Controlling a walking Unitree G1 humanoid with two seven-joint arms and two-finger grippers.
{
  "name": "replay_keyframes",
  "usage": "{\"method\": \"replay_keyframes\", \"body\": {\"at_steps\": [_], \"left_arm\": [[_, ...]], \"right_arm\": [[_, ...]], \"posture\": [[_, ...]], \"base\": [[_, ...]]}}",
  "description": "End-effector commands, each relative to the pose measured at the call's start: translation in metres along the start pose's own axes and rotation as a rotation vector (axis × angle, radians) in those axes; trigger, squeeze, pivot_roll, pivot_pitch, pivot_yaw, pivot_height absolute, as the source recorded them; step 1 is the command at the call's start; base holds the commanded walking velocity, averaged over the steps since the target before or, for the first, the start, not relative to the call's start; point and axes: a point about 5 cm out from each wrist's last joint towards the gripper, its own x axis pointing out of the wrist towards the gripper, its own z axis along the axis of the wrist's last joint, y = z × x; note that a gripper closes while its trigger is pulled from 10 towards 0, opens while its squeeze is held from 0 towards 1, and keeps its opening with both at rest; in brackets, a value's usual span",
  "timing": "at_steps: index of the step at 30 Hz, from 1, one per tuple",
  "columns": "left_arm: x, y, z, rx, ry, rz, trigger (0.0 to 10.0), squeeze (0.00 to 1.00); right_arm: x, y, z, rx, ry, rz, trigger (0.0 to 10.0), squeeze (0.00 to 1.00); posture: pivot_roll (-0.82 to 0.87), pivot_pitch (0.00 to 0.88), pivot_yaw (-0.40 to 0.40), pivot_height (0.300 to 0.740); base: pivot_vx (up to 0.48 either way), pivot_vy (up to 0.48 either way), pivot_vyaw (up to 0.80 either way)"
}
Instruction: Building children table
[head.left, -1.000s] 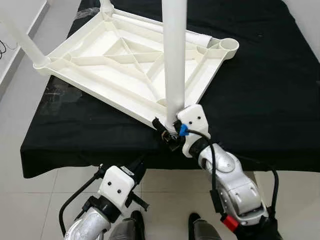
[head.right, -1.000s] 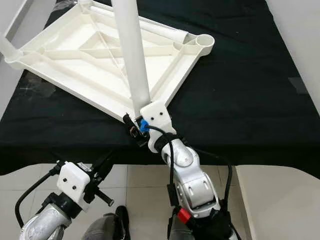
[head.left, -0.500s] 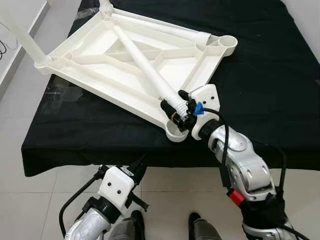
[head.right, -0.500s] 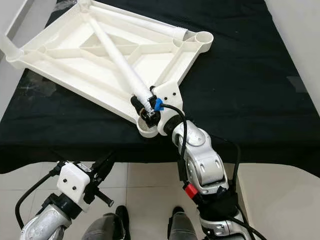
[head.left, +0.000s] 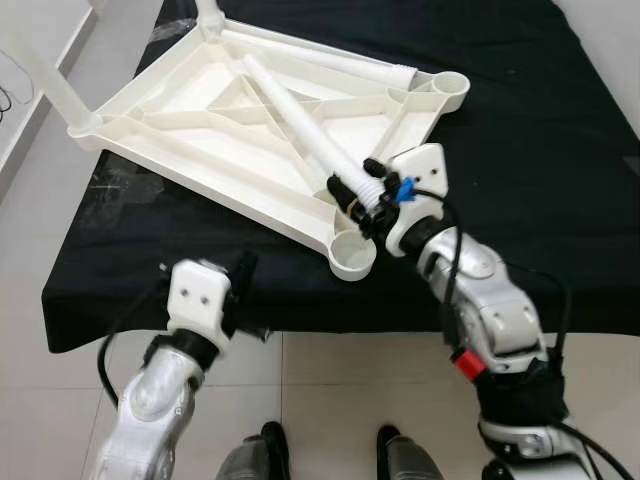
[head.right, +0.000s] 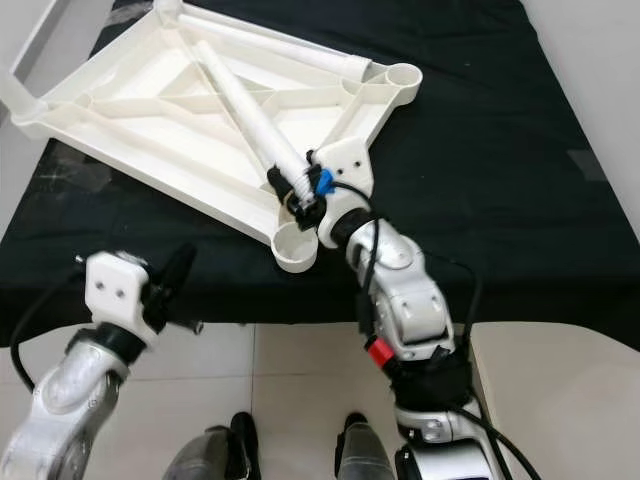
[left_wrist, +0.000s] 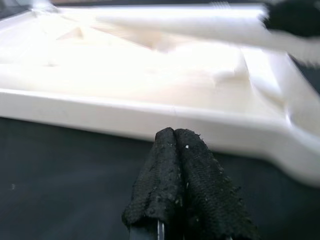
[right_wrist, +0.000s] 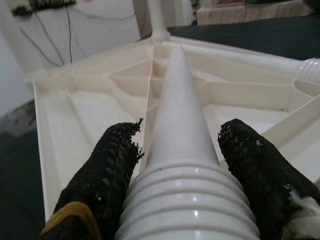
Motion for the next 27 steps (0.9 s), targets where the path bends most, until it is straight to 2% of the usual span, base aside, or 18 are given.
{"method": "replay_keyframes", "body": {"at_steps": [1, 2, 4, 5, 6, 7, 9, 12, 13, 15, 17, 18, 19, 20, 21, 22, 25, 27], "left_arm": [[0.013, 0.012, 0.01, -0.115, -0.026, 0.051, 10.0, 0.0], [0.013, 0.012, 0.01, -0.115, -0.026, 0.051, 10.0, 0.0], [0.031, 0.016, 0.027, -0.267, -0.086, 0.056, 10.0, 0.0], [0.031, 0.016, 0.027, -0.267, -0.086, 0.056, 10.0, 0.0], [0.038, 0.018, 0.033, -0.329, -0.1, 0.054, 10.0, 0.0], [0.055, 0.02, 0.045, -0.516, -0.132, 0.053, 10.0, 0.0], [0.059, 0.02, 0.047, -0.558, -0.137, 0.051, 10.0, 0.0], [0.073, 0.022, 0.054, -0.692, -0.15, 0.054, 10.0, 0.0], [0.079, 0.021, 0.057, -0.776, -0.155, 0.038, 10.0, 0.0], [0.081, 0.021, 0.058, -0.799, -0.155, 0.033, 10.0, 0.0], [0.086, 0.017, 0.059, -0.839, -0.145, 0.023, 10.0, 0.0], [0.086, 0.017, 0.059, -0.839, -0.145, 0.023, 10.0, 0.0], [0.087, 0.015, 0.059, -0.843, -0.138, 0.016, 10.0, 0.0], [0.087, 0.012, 0.058, -0.85, -0.131, 0.012, 10.0, 0.0], [0.087, 0.011, 0.057, -0.861, -0.121, 0.008, 10.0, 0.0], [0.085, 0.01, 0.053, -0.866, -0.101, 0.008, 10.0, 0.0], [0.085, 0.009, 0.051, -0.873, -0.084, 0.007, 10.0, 0.0], [0.079, 0.004, 0.041, -0.83, -0.038, 0.006, 10.0, 0.0]], "right_arm": [[0.002, -0.004, 0.009, 0.076, -0.066, -0.009, 0.0, 0.0], [0.002, -0.004, 0.009, 0.076, -0.066, -0.009, 0.0, 0.0], [0.002, -0.013, 0.016, 0.112, -0.102, -0.021, 0.0, 0.0], [0.002, -0.013, 0.016, 0.112, -0.102, -0.021, 0.0, 0.0], [0.002, -0.015, 0.018, 0.12, -0.114, -0.023, 0.0, 0.0], [0.002, -0.018, 0.023, 0.143, -0.144, -0.014, 0.0, 0.0], [0.002, -0.019, 0.024, 0.149, -0.151, -0.012, 0.0, 0.0], [0.0, -0.018, 0.026, 0.154, -0.171, 0.012, 0.0, 0.0], [0.0, -0.019, 0.028, 0.159, -0.184, 0.017, 0.0, 0.0], [-0.001, -0.019, 0.029, 0.161, -0.187, 0.018, 0.0, 0.0], [-0.004, -0.014, 0.024, 0.044, -0.104, 0.106, 0.0, 0.0], [-0.004, -0.014, 0.024, 0.044, -0.104, 0.106, 0.0, 0.0], [-0.006, -0.011, 0.019, -0.012, -0.055, 0.155, 0.0, 0.0], [-0.01, -0.005, 0.012, -0.078, 0.01, 0.216, 2.6, 0.0], [-0.012, -0.002, 0.007, -0.111, 0.049, 0.252, 2.6, 0.0], [-0.014, 0.001, 0.003, -0.128, 0.085, 0.285, 10.0, 0.0], [-0.015, 0.004, 0.0, -0.136, 0.109, 0.307, 10.0, 0.0], [-0.016, 0.006, -0.002, -0.175, 0.147, 0.34, 10.0, 0.0]], "posture": [[0.01, 0.272, 0.042, 0.74], [0.01, 0.272, 0.042, 0.74], [0.0, 0.264, 0.047, 0.74], [0.0, 0.264, 0.047, 0.74], [0.0, 0.264, 0.047, 0.74], [0.0, 0.258, 0.051, 0.74], [0.0, 0.258, 0.051, 0.74], [0.0, 0.253, 0.055, 0.74], [-0.01, 0.252, 0.062, 0.74], [-0.01, 0.252, 0.062, 0.74], [-0.02, 0.253, 0.065, 0.74], [-0.02, 0.253, 0.065, 0.74], [-0.02, 0.253, 0.065, 0.74], [-0.02, 0.254, 0.065, 0.74], [-0.02, 0.254, 0.065, 0.74], [-0.02, 0.255, 0.065, 0.74], [-0.02, 0.255, 0.065, 0.74], [-0.02, 0.257, 0.062, 0.74]], "base": [[0.0, 0.0, 0.0], [0.0, 0.0, 0.0], [0.0, 0.0, 0.0], [0.0, 0.0, 0.0], [0.0, 0.0, 0.0], [0.0, 0.0, 0.0], [0.0, 0.0, 0.0], [0.0, 0.0, 0.0], [0.0, 0.0, 0.0], [0.0, 0.0, 0.0], [0.0, 0.0, 0.0], [0.0, 0.0, 0.0], [0.0, 0.0, 0.0], [0.0, 0.0, 0.0], [0.0, 0.0, 0.0], [0.0, 0.0, 0.0], [0.0, 0.0, 0.0], [0.0, 0.0, 0.0]]}}
